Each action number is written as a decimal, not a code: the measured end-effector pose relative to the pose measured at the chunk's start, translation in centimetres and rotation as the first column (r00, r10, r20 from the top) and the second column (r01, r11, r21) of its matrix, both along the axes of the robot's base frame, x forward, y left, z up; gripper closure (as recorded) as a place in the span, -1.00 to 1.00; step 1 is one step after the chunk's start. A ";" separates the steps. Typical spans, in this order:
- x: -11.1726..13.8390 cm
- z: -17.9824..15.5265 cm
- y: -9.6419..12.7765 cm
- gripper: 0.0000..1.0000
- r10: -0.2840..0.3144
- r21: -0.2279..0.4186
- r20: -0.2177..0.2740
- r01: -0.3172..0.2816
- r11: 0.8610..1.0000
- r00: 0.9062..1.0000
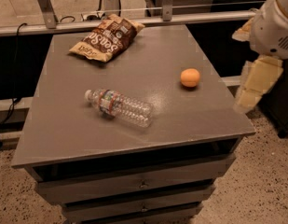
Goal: Pick brown chip bag
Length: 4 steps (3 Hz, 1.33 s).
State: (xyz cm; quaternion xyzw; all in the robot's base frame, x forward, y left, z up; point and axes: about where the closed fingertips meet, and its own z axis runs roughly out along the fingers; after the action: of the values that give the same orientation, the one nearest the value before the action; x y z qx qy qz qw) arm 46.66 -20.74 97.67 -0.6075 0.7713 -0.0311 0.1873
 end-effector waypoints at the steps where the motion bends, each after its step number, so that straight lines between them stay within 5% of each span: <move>1: 6.1 0.2 2.7 -1.00 0.036 0.076 0.058 -0.040 0.996 0.998; 2: 13.1 0.1 6.6 -1.00 0.038 0.143 0.127 -0.056 0.988 0.991; 3: 17.2 -0.3 9.2 -1.00 -0.020 0.249 0.188 -0.028 0.968 0.982; 4: 18.2 0.3 9.5 -1.00 -0.033 0.266 0.226 -0.029 0.964 0.974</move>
Offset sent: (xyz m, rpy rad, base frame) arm 0.2179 0.1110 0.0021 0.2365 -0.2151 0.0384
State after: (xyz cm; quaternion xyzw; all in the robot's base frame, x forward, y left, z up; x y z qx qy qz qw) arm 64.88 -11.23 97.96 -0.5681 0.7425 0.0033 0.3548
